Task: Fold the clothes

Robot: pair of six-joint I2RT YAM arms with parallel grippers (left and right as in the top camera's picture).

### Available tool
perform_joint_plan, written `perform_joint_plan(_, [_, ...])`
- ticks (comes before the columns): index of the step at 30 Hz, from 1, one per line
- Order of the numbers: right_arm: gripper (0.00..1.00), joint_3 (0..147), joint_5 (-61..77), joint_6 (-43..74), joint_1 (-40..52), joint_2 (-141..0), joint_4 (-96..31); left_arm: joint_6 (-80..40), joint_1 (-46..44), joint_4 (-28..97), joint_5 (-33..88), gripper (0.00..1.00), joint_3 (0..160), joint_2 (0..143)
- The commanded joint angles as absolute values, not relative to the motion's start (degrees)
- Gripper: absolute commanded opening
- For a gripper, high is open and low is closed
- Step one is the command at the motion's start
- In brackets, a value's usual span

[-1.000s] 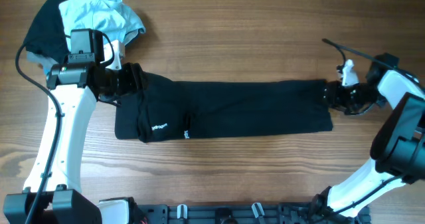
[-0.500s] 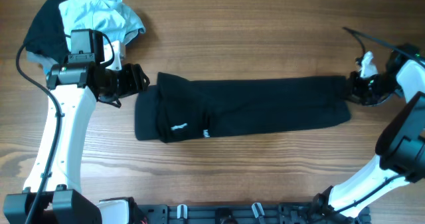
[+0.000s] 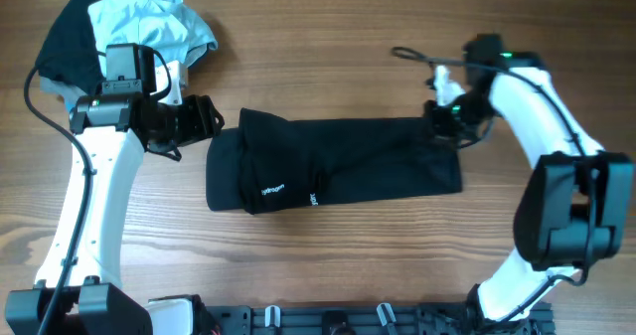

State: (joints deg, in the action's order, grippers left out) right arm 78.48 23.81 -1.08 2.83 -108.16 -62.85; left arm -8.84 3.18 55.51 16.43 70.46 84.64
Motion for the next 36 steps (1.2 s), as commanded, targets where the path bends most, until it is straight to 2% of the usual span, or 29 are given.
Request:
perform_joint_plan(1, [0.05,78.9,22.5,6.6,8.2,-106.3,-61.4,-7.7,3.7,55.3,17.1,0.68,71.5,83.6])
perform_joint_plan(5, [0.06,78.3,22.7,11.8,13.9,-106.4,-59.7,-7.7,3.7,55.3,17.1,0.69,71.5,83.6])
perform_joint_plan(7, [0.12,78.3,22.4,13.8,15.4,-106.4,-58.5,-7.7,3.7,55.3,17.1,0.7,71.5,83.6])
perform_joint_plan(10, [0.13,78.3,22.5,14.3,16.4,-106.4,-58.8,-7.7,3.7,55.3,17.1,0.7,71.5,83.6])
perform_joint_plan(13, [0.19,78.3,23.3,15.2,16.6,-106.4,-59.0,-7.7,3.7,55.3,17.1,0.71,71.5,83.6])
perform_joint_plan(15, [0.31,78.3,26.1,15.2,16.6,-106.4,-59.4,-7.7,3.7,55.3,17.1,0.71,71.5,83.6])
perform_joint_plan(18, [0.36,78.4,31.2,10.3,16.5,-106.4,-58.5,-7.7,3.7,55.1,17.1,0.72,71.5,83.6])
perform_joint_plan(20, [0.35,78.8,31.2,2.7,16.2,-105.4,-57.6,-7.7,3.7,55.1,17.1,0.72,71.5,83.6])
perform_joint_plan(22, [0.35,78.8,25.2,2.7,15.2,-103.8,-57.2,-7.7,3.7,55.1,17.1,0.68,71.5,83.6])
perform_joint_plan(23, [0.35,78.8,17.7,6.0,14.2,-103.1,-57.2,-7.7,3.7,55.1,17.1,0.64,71.5,83.6])
perform_joint_plan(24, [0.31,78.8,11.2,9.7,13.2,-102.9,-57.4,-7.7,3.7,55.1,17.1,0.6,71.5,83.6])
perform_joint_plan(26, [0.04,78.0,6.8,10.9,10.8,-103.0,-57.9,-7.7,3.7,55.1,17.1,0.55,71.5,83.6])
perform_joint_plan(29, [0.04,75.3,6.8,11.7,9.6,-103.0,-58.0,-7.7,3.7,55.1,17.1,0.54,71.5,83.6])
perform_joint_plan(32, [0.04,69.1,11.7,12.0,9.6,-103.9,-53.6,-7.7,3.7,54.9,17.1,0.54,71.5,83.6])
perform_joint_plan(36, [0.04,65.6,33.0,4.8,10.9,-103.9,-44.5,-7.7,3.7,54.2,17.1,0.54,71.5,83.6])
